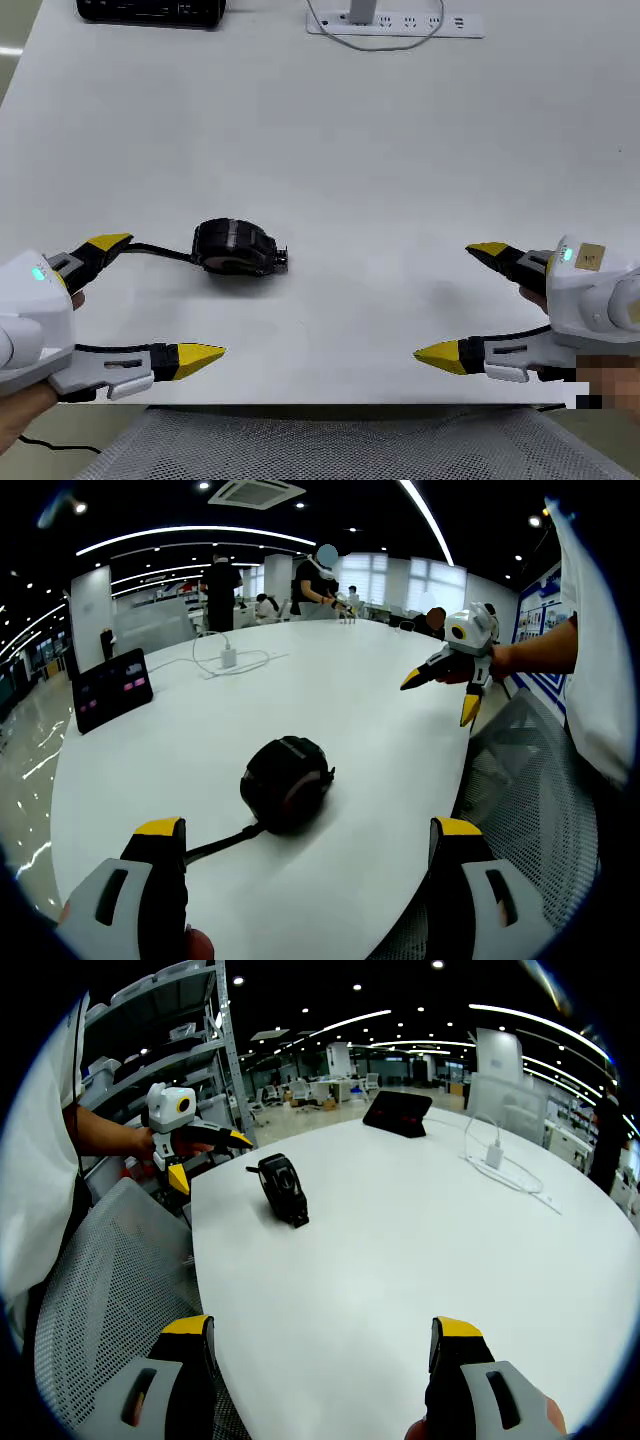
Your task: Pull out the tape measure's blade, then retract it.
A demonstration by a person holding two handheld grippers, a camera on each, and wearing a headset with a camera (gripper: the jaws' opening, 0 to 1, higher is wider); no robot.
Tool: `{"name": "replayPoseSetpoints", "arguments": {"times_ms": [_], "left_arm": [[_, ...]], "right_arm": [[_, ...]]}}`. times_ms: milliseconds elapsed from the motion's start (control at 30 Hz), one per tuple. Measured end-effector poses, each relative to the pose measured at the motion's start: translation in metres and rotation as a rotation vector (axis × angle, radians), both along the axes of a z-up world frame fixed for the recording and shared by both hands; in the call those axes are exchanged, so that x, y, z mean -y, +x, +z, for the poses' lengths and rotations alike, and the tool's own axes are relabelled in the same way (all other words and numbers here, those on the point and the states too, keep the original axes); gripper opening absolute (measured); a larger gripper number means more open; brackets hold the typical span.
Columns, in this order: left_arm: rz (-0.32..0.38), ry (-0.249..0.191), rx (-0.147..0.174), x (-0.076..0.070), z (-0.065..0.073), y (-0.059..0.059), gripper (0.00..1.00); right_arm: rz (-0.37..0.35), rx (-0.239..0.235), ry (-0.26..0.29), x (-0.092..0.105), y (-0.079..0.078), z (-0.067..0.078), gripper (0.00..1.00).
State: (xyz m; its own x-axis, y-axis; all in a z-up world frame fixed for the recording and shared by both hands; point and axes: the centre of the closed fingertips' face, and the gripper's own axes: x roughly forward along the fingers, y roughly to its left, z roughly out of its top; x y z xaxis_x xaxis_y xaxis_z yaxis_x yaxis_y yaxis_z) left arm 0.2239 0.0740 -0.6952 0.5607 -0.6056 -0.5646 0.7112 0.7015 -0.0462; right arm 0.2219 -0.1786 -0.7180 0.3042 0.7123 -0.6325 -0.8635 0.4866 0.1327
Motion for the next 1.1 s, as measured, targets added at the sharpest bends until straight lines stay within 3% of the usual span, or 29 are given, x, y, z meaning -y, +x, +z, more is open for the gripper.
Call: {"name": "replayPoseSetpoints", "arguments": {"times_ms": [167,500,567,700,800,1100], "left_arm": [[0.001,0.004,-0.002,-0.0004,-0.0008,-0.0001,0.99],[0.009,0.023,-0.011,-0.0029,-0.0041,0.0002,0.99],[0.015,0.017,-0.006,-0.0035,-0.0035,0.0013,0.99],[0.017,0.016,-0.026,-0.0045,-0.0049,-0.0004,0.87],[0.01,0.025,-0.036,-0.0049,-0.0065,-0.002,0.8],[0.015,0.013,-0.021,-0.0034,-0.0033,0.0022,0.8]], "right_arm": [[0.004,0.02,0.004,-0.0006,0.0019,0.0005,0.92],[-0.007,0.024,-0.014,0.0047,0.0047,-0.0029,0.9],[-0.002,0.01,-0.019,0.0053,0.0026,-0.0041,0.85],[0.01,-0.009,-0.029,0.0056,-0.0012,-0.0056,0.75],[0.006,-0.002,-0.032,0.0063,-0.0003,-0.0054,0.76],[0.006,-0.002,-0.032,0.0065,0.0007,-0.0046,0.77]]}}
